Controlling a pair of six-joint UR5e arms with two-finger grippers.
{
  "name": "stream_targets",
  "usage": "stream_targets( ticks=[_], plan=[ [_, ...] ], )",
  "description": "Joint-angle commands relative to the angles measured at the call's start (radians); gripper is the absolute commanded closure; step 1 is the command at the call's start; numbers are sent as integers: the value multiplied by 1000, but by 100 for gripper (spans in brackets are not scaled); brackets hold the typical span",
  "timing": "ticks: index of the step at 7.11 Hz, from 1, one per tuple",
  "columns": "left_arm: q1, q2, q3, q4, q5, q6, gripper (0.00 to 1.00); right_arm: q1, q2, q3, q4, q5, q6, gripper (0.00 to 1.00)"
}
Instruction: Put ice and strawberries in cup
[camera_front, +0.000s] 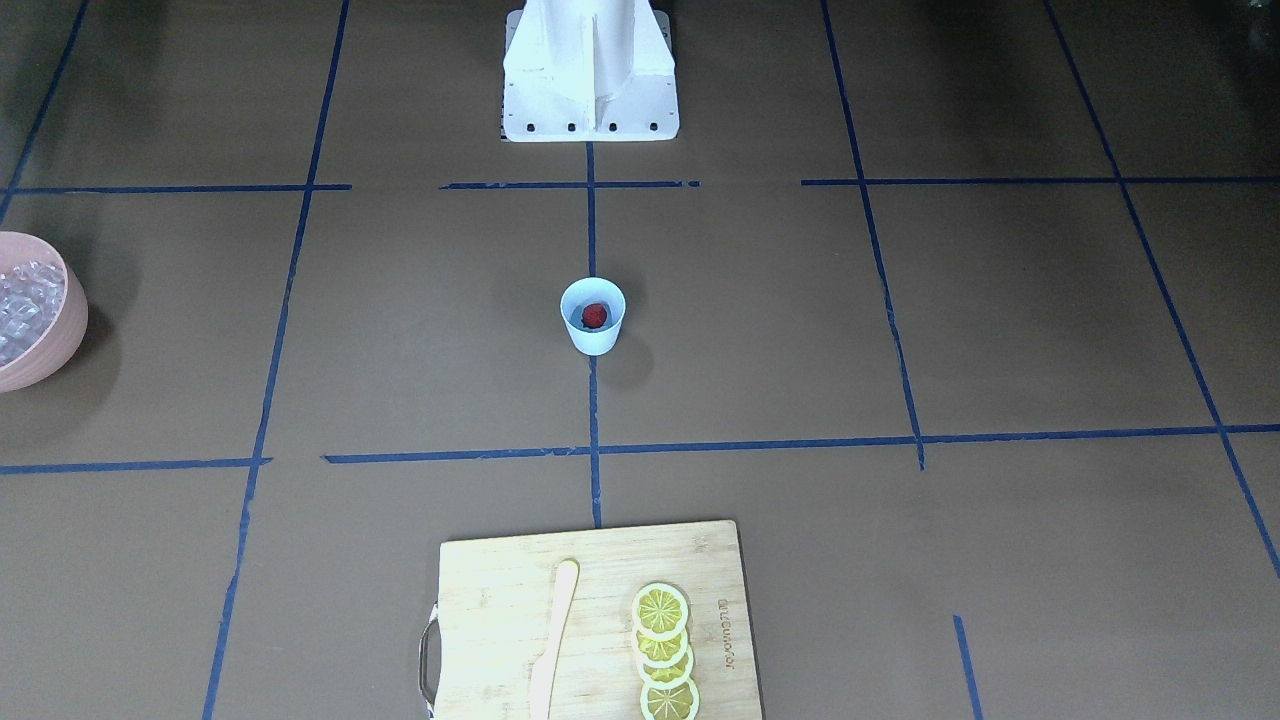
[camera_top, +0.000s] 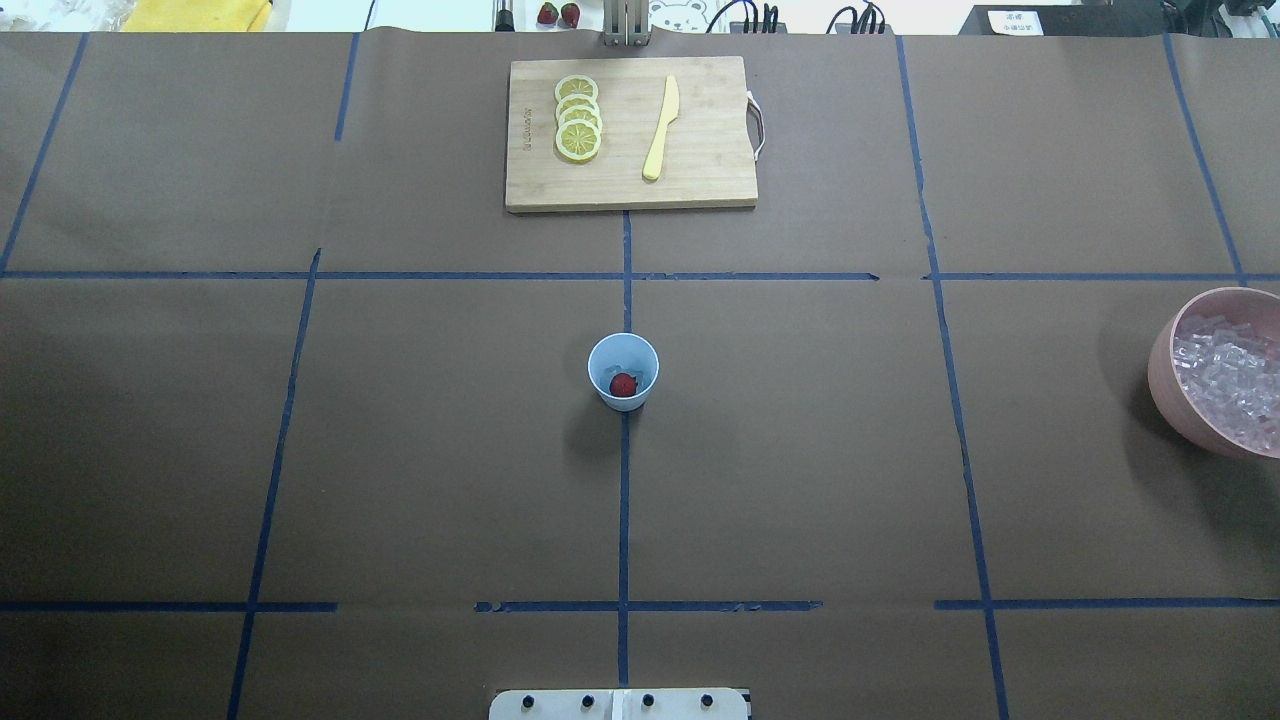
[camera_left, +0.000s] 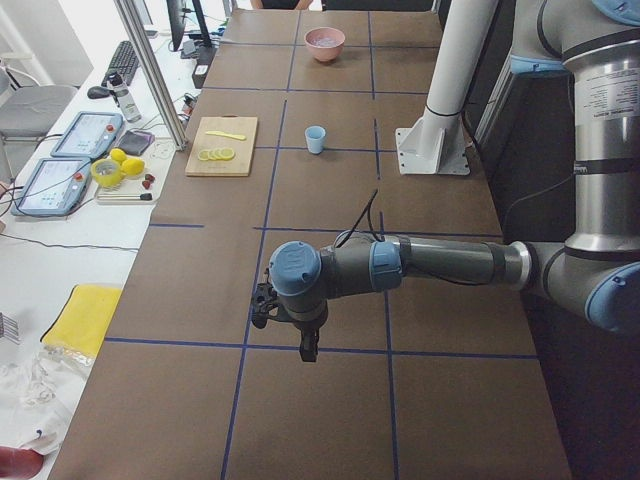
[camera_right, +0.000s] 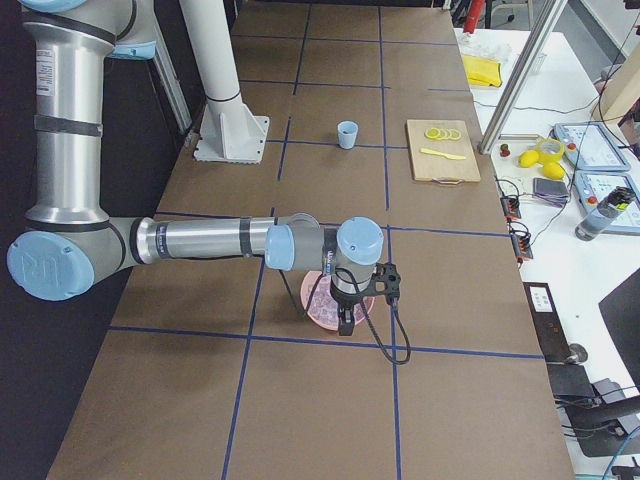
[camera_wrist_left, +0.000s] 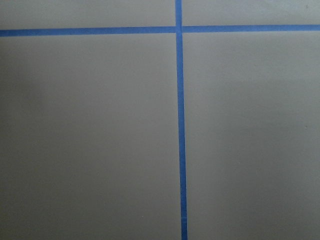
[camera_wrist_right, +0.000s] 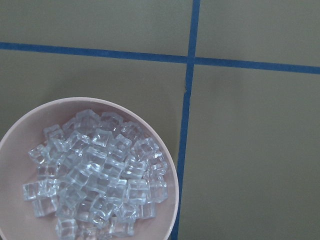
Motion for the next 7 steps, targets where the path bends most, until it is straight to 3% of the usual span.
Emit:
stream_targets(
  ticks=[1, 5, 7],
  plan=[
    [0, 3, -15, 1, 1, -3, 0, 1, -5, -4, 0, -1, -1, 0],
    [0, 2, -2, 3, -1, -3, 0, 2, 2, 4, 2, 1, -1, 0],
    [0, 8, -18, 26, -80, -3, 0, 2, 7, 2, 2, -4, -3, 0]
  ],
)
